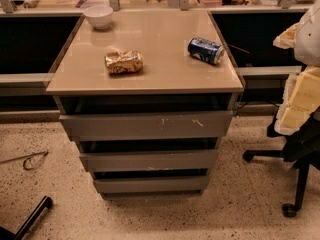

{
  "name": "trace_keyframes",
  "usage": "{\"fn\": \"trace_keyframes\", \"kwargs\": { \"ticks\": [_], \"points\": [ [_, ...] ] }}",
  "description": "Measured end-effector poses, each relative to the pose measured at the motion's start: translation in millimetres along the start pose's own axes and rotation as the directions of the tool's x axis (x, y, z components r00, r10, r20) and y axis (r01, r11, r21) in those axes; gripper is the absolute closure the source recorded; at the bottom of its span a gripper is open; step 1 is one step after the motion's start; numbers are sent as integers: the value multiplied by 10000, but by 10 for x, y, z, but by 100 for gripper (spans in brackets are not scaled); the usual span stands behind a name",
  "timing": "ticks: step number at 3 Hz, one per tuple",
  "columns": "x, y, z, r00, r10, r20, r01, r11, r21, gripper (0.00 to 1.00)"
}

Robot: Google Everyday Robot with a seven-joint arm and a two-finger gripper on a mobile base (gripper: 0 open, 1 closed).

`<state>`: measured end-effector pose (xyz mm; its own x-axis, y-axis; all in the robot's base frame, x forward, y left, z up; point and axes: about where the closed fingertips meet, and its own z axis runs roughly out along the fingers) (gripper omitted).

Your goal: Open middle drawer

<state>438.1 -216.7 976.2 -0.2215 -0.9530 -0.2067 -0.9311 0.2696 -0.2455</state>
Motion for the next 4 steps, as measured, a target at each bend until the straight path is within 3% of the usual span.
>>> {"fn": "trace_keyframes", "kwargs": {
  "ticks": [1, 2, 3, 4],
  "points": [
    [0, 0, 0, 10000, 0, 0, 0, 10000, 0, 0],
    [65, 77, 226, 9996, 197, 191, -193, 9995, -236, 0],
    [231, 283, 698, 9944, 684, 806, -632, 9958, -660, 0],
    [320, 591, 1194, 9791, 1317, 1552, -1091, 9833, -1457, 0]
  ]
}}
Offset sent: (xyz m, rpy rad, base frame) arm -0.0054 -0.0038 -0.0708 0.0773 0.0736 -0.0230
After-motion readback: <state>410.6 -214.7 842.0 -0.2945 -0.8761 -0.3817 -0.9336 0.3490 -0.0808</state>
